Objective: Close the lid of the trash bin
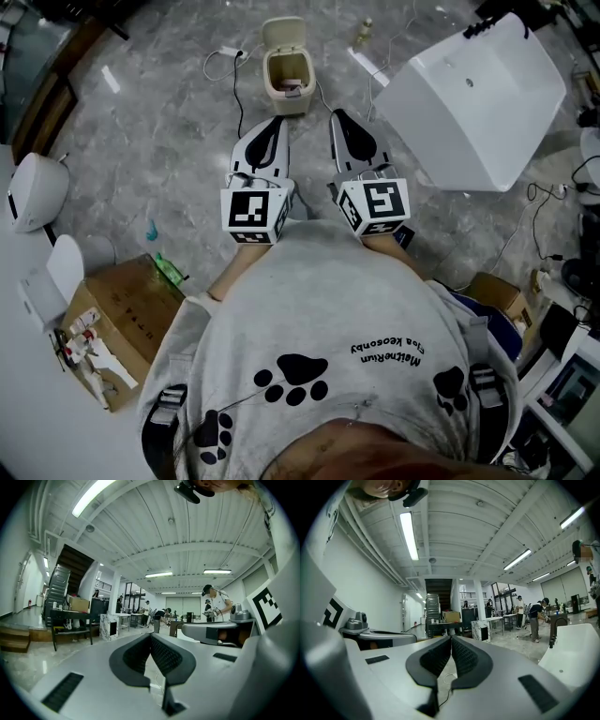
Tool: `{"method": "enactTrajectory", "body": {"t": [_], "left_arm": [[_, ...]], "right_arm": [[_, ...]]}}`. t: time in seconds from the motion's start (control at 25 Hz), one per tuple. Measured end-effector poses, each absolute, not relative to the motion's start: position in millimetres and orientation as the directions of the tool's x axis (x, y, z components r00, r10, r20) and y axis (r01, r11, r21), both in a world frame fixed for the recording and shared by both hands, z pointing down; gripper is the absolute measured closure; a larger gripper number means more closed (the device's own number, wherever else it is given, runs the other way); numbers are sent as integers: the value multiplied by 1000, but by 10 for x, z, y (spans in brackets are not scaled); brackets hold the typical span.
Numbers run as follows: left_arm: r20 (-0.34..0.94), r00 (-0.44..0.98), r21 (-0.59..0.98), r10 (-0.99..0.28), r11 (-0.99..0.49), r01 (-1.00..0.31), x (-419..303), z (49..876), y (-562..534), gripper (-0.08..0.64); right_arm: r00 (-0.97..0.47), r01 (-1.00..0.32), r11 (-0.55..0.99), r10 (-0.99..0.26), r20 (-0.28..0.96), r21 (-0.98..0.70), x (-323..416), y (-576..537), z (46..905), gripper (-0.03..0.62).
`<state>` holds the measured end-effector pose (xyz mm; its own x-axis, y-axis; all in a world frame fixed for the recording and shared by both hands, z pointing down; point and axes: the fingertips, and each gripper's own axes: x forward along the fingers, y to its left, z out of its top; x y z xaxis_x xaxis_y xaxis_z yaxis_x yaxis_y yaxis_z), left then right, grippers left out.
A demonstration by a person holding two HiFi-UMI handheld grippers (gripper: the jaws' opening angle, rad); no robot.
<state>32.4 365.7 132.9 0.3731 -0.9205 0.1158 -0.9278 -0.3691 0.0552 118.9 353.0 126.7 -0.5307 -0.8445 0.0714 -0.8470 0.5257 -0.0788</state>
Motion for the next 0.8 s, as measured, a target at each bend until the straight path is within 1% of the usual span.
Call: {"method": "enactTrajectory", "body": {"t": [0.36, 0.8], "left_arm": [[112, 416, 45, -903, -413, -909, -130, 1304, 2719, 540], [148, 426, 97, -893, -415, -905, -377, 1520, 2299, 540]], "right_arm": [[-480, -876, 474, -875, 60, -91, 781, 2638, 1251, 560], [-462, -886, 453, -880, 112, -98, 608, 2208, 1430, 560]]}}
